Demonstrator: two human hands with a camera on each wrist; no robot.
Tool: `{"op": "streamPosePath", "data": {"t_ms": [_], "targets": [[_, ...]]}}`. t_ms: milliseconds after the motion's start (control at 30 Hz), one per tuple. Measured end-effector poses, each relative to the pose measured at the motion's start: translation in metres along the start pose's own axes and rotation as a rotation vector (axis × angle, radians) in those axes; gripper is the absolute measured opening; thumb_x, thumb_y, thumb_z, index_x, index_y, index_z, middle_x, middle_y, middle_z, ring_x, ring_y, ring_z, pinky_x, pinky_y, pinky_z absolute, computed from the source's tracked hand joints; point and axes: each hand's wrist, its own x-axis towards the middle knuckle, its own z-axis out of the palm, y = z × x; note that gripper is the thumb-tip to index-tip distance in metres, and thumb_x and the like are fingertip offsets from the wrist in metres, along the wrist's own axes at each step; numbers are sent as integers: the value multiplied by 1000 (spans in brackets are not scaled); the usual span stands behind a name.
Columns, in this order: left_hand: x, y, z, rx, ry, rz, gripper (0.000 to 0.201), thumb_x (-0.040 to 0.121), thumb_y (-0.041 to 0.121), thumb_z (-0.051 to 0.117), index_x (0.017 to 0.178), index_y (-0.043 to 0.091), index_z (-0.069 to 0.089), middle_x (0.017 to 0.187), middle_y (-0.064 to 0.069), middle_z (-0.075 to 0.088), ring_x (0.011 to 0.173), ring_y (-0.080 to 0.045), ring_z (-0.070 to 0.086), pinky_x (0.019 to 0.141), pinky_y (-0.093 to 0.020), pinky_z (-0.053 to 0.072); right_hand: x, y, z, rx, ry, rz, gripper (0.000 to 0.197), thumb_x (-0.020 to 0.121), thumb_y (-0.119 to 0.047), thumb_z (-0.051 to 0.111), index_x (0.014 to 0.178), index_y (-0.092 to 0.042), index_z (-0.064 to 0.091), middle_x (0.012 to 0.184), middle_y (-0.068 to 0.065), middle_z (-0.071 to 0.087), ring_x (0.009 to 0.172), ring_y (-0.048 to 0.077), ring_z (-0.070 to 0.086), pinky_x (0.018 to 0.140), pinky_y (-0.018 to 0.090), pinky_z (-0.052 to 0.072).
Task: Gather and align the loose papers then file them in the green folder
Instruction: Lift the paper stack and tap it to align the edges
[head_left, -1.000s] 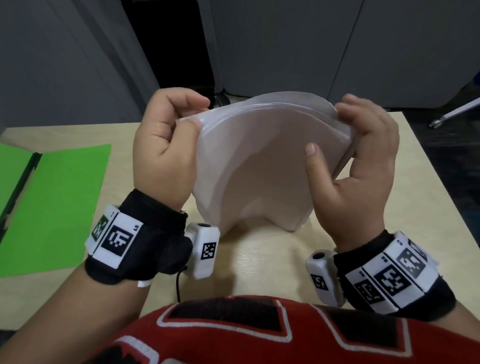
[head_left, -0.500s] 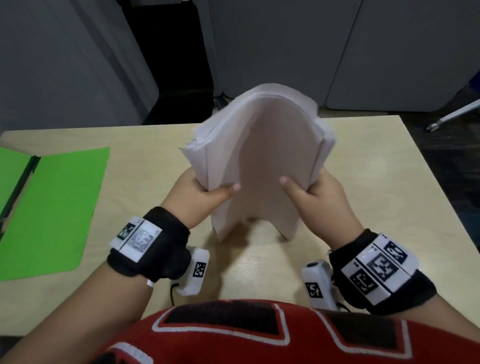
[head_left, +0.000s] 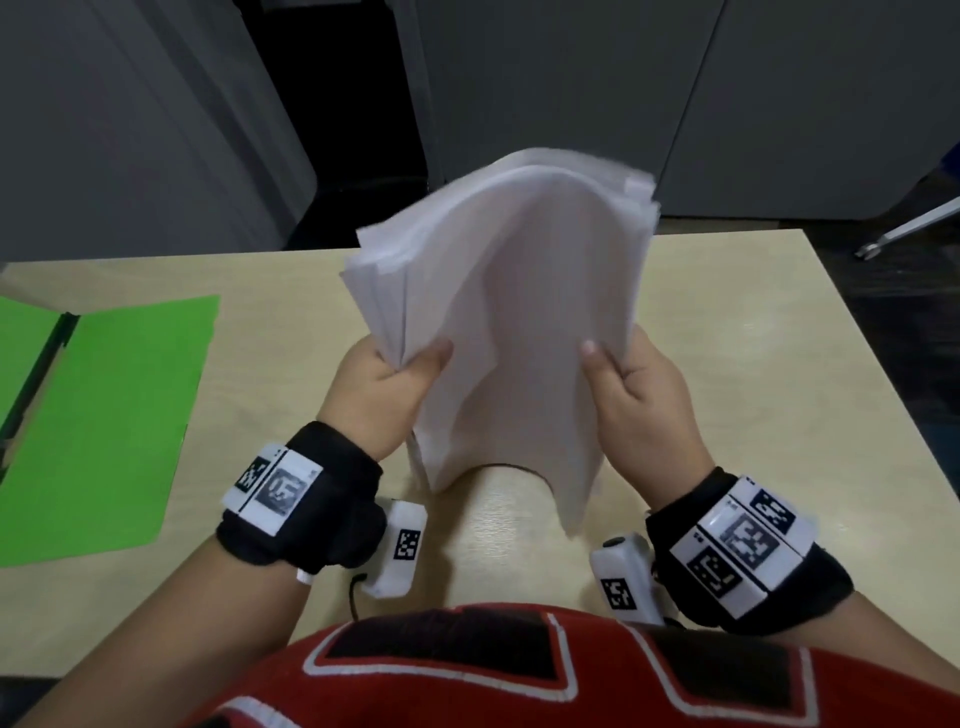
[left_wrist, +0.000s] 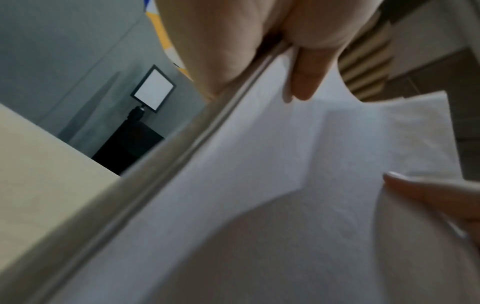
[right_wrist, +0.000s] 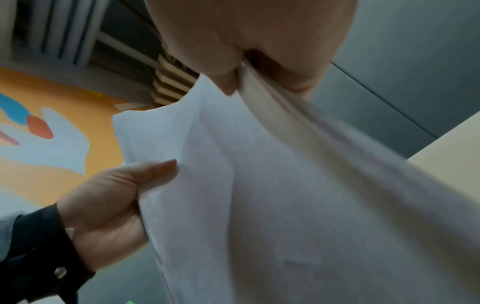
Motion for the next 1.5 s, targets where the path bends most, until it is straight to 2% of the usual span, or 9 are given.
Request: {"op": "streamPosePath", "data": {"t_ms": [167,333,533,733,900,1066,1233,1400,1500], "targets": [[0,2,-12,-151,32,142,20,67,33,71,86,33,72,86,14,74,87,-8,69,78,-29,56,-3,1,-8,184,163,36,25,88,-23,64,105,-38,54,92,-23,66,87,-12,61,73,8,48],[-1,-16,-1,62,-47,-81,10,71,35,65,79,34,70,85,12,73,86,-7,68,84,-34,52,1,18,-1,-304,-236,249,27,91,-22,57,117,-16,60,103,2,68,94,18,61,72,23,40],[-7,-11,0,0,89,30,18,85,20,68,77,35,65,70,32,69,75,17,62,67,-4,46,-1,11,-5,-218,16,165,21,95,-30,53,106,-17,65,72,-20,54,74,10,51,58,17,37],[-2,-22,9,137,-20,-59,19,87,23,66,106,22,63,94,14,67,88,-1,64,74,-11,48,0,25,0,-315,-140,257,23,93,-28,55,106,-13,65,92,5,68,93,25,63,65,24,38],[-7,-8,6,12,69,-4,4,77,28,67,80,28,70,75,16,73,76,5,66,69,-13,51,-1,7,-7,-106,34,84,16,96,-20,52,102,-34,55,79,-32,53,74,-24,52,62,-4,35],[-5,-14,15,115,-20,-137,10,84,27,65,90,20,67,89,2,71,91,-18,67,71,-26,52,5,12,1,-190,-89,94,25,95,-17,50,117,-25,59,83,-16,55,80,5,49,61,-5,33],[-4,-5,12,65,76,-68,6,83,35,63,80,34,68,86,10,72,89,-10,67,77,-28,52,8,9,-3,-47,96,16,20,95,-19,54,102,-37,51,83,-36,50,74,-29,50,62,-6,34],[2,-13,23,180,-11,-187,16,86,23,66,101,19,67,99,-3,70,99,-21,65,83,-30,48,12,16,4,-168,-106,102,14,95,-18,51,105,-26,56,76,-20,53,74,9,50,56,10,36],[6,-10,20,112,82,-169,11,91,24,59,96,18,66,93,-1,69,93,-20,65,80,-30,50,13,11,3,-70,53,35,19,96,-17,50,111,-23,59,81,-23,56,73,-6,52,59,6,35]]}}
